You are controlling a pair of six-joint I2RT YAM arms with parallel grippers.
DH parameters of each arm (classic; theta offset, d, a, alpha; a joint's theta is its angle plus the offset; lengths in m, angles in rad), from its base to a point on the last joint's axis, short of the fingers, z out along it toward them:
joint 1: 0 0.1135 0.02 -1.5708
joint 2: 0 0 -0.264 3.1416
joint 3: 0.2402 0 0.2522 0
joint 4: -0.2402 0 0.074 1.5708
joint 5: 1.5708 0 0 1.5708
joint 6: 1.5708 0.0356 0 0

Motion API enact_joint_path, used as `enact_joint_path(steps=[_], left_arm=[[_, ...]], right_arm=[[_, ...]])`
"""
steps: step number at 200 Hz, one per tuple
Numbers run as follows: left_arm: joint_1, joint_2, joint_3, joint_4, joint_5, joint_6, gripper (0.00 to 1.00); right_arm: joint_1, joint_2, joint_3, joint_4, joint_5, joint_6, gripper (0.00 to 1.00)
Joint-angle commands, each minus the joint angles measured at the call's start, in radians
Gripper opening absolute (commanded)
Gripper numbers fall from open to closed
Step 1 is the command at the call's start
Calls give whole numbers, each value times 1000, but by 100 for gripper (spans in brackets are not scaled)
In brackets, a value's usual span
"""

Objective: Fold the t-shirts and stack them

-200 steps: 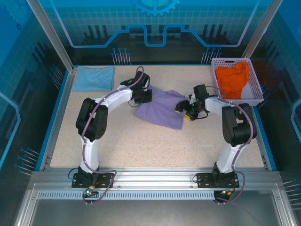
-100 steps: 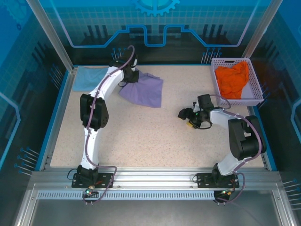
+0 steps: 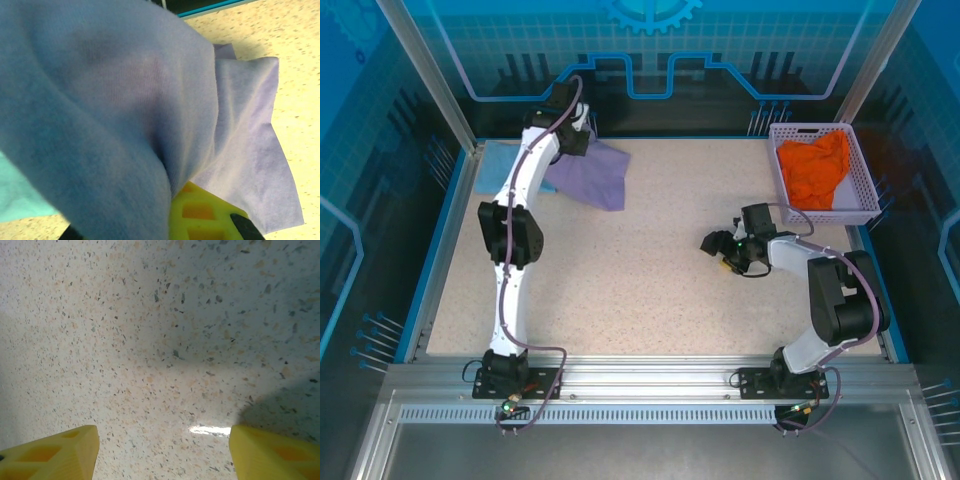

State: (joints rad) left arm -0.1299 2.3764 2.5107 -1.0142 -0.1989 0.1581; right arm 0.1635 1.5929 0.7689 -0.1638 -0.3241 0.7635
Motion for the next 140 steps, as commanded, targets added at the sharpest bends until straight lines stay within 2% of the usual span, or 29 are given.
enact_joint_path(steps=[1, 58, 140], left_arm=[[21, 0, 60, -28, -15, 42, 0], [58, -75, 60, -3, -6, 85, 0], [111, -79, 68, 63, -19, 174, 0]], right_arm=[[8, 20, 37, -25, 13, 0, 70], [28, 53, 90, -68, 15, -29, 70], [60, 81, 155, -127, 55, -44, 69]])
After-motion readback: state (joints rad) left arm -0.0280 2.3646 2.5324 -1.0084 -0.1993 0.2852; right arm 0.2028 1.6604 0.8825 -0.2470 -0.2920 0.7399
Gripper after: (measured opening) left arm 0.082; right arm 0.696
